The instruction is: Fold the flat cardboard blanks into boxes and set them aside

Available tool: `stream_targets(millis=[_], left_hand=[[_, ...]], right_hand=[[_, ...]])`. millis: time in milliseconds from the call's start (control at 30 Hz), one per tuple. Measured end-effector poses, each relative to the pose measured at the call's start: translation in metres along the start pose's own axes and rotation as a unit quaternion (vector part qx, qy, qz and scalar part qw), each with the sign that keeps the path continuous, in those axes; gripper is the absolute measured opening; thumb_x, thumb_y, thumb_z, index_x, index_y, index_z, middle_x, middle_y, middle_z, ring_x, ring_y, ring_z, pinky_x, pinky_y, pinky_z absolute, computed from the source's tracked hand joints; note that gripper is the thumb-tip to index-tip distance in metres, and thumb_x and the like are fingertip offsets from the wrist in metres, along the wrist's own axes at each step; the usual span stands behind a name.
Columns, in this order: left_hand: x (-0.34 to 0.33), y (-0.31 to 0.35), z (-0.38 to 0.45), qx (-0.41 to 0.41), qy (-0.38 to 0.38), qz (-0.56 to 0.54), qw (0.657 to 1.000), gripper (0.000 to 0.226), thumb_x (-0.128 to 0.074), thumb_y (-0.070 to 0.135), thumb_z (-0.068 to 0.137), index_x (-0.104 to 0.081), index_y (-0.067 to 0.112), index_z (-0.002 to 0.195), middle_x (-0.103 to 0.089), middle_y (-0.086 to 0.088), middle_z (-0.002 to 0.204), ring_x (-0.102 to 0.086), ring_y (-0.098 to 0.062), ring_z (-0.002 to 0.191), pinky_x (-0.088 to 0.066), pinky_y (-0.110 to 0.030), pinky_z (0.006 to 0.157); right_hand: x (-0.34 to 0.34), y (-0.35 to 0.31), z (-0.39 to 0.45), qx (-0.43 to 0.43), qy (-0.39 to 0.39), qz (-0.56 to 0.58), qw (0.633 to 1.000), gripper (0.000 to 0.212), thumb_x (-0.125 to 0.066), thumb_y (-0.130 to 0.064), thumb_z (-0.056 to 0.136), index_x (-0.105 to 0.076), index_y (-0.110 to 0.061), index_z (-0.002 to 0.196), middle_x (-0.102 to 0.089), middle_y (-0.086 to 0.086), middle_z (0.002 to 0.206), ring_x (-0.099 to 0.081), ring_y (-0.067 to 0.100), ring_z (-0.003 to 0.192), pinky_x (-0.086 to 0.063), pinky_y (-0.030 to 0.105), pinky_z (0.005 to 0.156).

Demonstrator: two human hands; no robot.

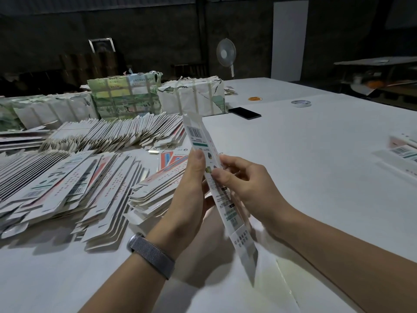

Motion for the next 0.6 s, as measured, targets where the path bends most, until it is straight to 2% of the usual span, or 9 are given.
stream_targets(millis=[100, 200, 267, 333, 433, 600], left_hand=[[-0.002, 0.004, -0.001, -0.010, -0.010, 0.002, 1.000, 0.068, -0.044, 0.065, 0.094, -0.054, 0.015, 0.139, -0.069, -0.018, 0.126, -0.067, -0.033, 0.118, -0.057, -0.048, 0.096], [-0.004, 0.007, 0.000, -0.025, -0.027, 0.011, 0.999, 0.077, -0.048, 0.063, 0.088, -0.045, 0.011, 0.145, -0.063, -0.026, 0.129, -0.066, -0.040, 0.117, -0.057, -0.053, 0.093], [-0.003, 0.009, 0.000, -0.033, -0.028, 0.010, 0.999, 0.072, -0.047, 0.058, 0.091, -0.042, 0.013, 0.148, -0.061, -0.028, 0.130, -0.067, -0.040, 0.114, -0.060, -0.049, 0.087], [-0.001, 0.010, 0.001, -0.040, -0.026, 0.015, 0.999, 0.063, -0.045, 0.052, 0.098, -0.038, 0.020, 0.152, -0.064, -0.021, 0.128, -0.069, -0.034, 0.110, -0.060, -0.044, 0.083], [0.008, 0.010, 0.004, -0.060, 0.005, 0.038, 0.997, 0.043, -0.042, 0.041, 0.108, -0.038, 0.035, 0.150, -0.075, 0.006, 0.107, -0.075, -0.019, 0.093, -0.061, -0.035, 0.070], [0.012, 0.009, 0.004, -0.071, 0.021, 0.046, 0.996, 0.032, -0.043, 0.031, 0.108, -0.041, 0.039, 0.139, -0.076, 0.017, 0.095, -0.076, -0.010, 0.082, -0.059, -0.025, 0.063]], right_hand=[[0.002, -0.006, -0.002, 0.007, -0.005, 0.031, 0.999, 0.027, -0.077, -0.039, 0.081, -0.075, -0.032, 0.107, -0.064, 0.029, 0.105, -0.067, 0.034, 0.097, -0.059, 0.027, 0.076], [0.004, -0.006, -0.002, 0.002, -0.010, 0.029, 1.000, 0.038, -0.074, -0.040, 0.077, -0.074, -0.026, 0.112, -0.064, 0.030, 0.106, -0.070, 0.027, 0.089, -0.052, 0.016, 0.065], [0.004, -0.005, -0.003, 0.003, -0.010, 0.031, 0.999, 0.039, -0.072, -0.040, 0.076, -0.075, -0.025, 0.112, -0.066, 0.028, 0.104, -0.070, 0.016, 0.082, -0.050, 0.013, 0.062], [0.004, -0.006, -0.003, 0.010, -0.011, 0.040, 0.999, 0.037, -0.071, -0.037, 0.078, -0.074, -0.024, 0.112, -0.071, 0.019, 0.095, -0.070, 0.006, 0.077, -0.050, 0.012, 0.059], [0.000, -0.006, -0.005, 0.038, -0.023, 0.038, 0.998, 0.024, -0.072, -0.026, 0.089, -0.071, -0.020, 0.111, -0.075, -0.007, 0.080, -0.068, 0.002, 0.069, -0.050, 0.011, 0.057], [-0.001, -0.001, -0.006, 0.038, -0.026, 0.025, 0.999, 0.017, -0.065, -0.015, 0.095, -0.070, -0.016, 0.111, -0.074, -0.008, 0.079, -0.066, 0.002, 0.066, -0.048, 0.011, 0.056]])
Point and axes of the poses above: each hand's wrist, its own z-axis towards the middle knuckle, its own x-axis out of the back of the hand, y = z × x, the point moved 4 cm from there along z, towards the middle knuckle
